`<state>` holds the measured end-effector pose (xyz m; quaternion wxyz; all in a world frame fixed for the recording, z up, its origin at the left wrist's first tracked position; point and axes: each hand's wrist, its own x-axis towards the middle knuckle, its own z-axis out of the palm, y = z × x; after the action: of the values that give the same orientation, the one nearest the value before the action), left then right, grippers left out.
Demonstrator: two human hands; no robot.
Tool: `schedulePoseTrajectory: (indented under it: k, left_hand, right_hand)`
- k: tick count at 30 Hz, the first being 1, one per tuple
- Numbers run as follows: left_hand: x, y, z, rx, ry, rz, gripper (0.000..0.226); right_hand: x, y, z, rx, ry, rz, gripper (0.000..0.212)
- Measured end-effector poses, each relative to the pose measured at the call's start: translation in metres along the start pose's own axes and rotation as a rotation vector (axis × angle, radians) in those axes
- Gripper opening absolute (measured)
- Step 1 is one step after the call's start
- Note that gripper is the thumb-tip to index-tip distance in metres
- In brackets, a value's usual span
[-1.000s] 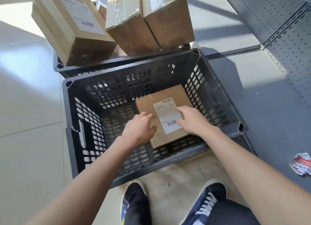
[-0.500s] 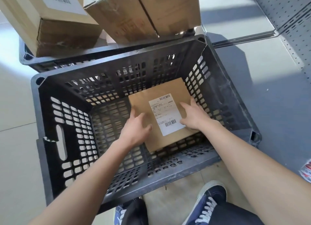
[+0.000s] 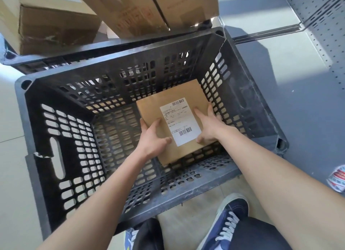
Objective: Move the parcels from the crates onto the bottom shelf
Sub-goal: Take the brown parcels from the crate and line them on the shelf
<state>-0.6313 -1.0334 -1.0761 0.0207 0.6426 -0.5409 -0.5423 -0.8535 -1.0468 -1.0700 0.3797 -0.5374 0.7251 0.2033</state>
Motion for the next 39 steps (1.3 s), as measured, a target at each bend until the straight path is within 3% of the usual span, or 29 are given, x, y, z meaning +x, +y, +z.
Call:
schedulePoseTrajectory:
  k: [10, 22, 29, 39]
  left_hand:
    - [-0.03, 0.012, -0.019, -0.05, 0.235, 0.12, 0.059]
    - [-0.111, 0.025, -0.044, 0.038, 0.419, 0.276, 0.068]
    - [-0.173, 0.043, -0.052, 0.102, 0.464, 0.418, 0.084]
    - [-0.273, 0.101, -0.058, 0.116, 0.509, 0.653, 0.09]
  right_hand:
    - [-0.029, -0.002, -0.01, 0.33, 0.101, 0.009, 0.122]
    - [-0.129, -0.028, -0.02, 0.444, 0.41, -0.143, 0.099]
    - [-0.209, -0.028, -0.011, 0.437, 0.615, -0.193, 0.097]
    - [-0.332, -0.004, -0.025, 0.435, 0.957, -0.169, 0.092]
